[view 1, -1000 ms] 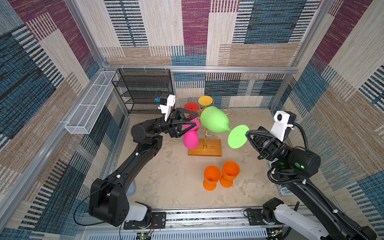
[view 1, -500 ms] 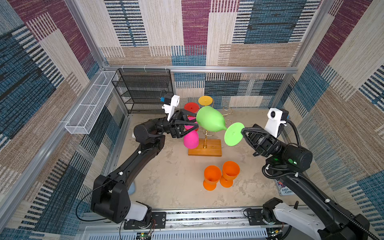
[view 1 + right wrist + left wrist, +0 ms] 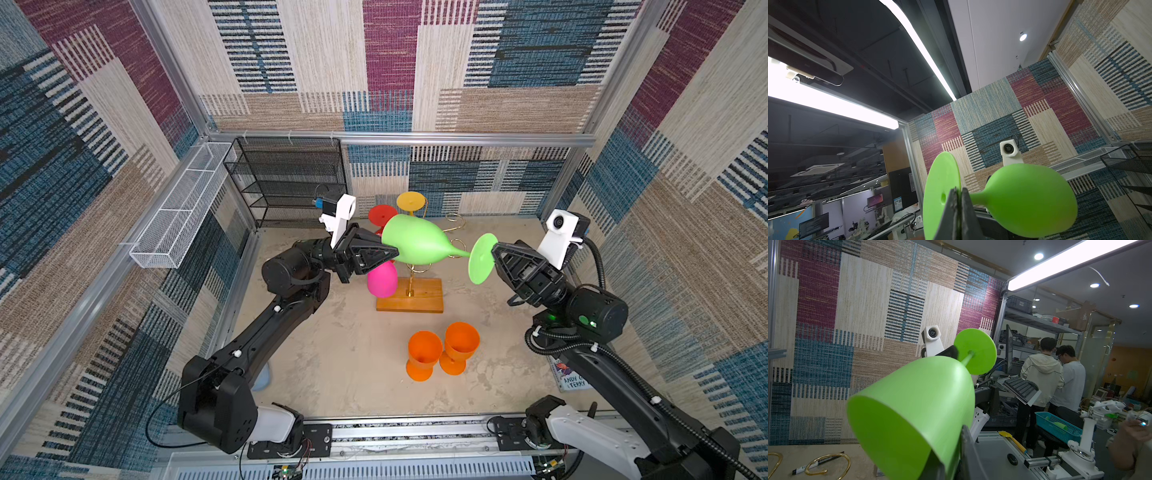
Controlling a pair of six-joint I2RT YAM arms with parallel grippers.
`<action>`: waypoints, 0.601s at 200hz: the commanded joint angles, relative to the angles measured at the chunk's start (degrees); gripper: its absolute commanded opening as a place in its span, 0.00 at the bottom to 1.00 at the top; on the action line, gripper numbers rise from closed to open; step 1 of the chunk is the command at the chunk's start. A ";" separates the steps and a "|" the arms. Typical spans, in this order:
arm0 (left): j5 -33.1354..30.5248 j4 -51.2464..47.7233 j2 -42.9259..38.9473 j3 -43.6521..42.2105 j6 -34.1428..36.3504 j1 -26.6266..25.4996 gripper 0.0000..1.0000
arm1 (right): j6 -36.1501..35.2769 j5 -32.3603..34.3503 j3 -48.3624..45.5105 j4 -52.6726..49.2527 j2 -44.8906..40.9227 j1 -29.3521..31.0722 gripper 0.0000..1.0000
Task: Take the wine glass off the wine glass rack
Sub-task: 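Close the left gripper on the green glass bowl while the right gripper opens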
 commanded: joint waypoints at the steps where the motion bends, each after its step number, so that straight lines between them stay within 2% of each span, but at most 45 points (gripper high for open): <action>1: -0.86 -3.08 -0.02 -0.54 0.83 -0.12 0.08 | -5.05 -3.84 0.45 -8.68 -0.58 0.30 0.16; 31: -1.14 -3.06 -0.51 -0.89 0.83 -0.13 0.00 | -10.90 -1.14 0.95 -18.09 -2.73 0.21 0.32; 59: -1.20 -3.06 -1.75 -0.98 0.94 -0.12 0.00 | -14.81 0.71 1.52 -24.31 -3.86 -0.14 0.49; 95: -0.75 -3.14 -3.14 -0.80 1.03 -0.13 0.00 | -19.73 4.63 2.60 -31.90 -5.63 -0.80 0.63; 120: -0.04 -3.23 -3.89 -0.63 1.28 -0.09 0.00 | -25.04 10.69 4.13 -39.68 -8.08 -1.02 0.68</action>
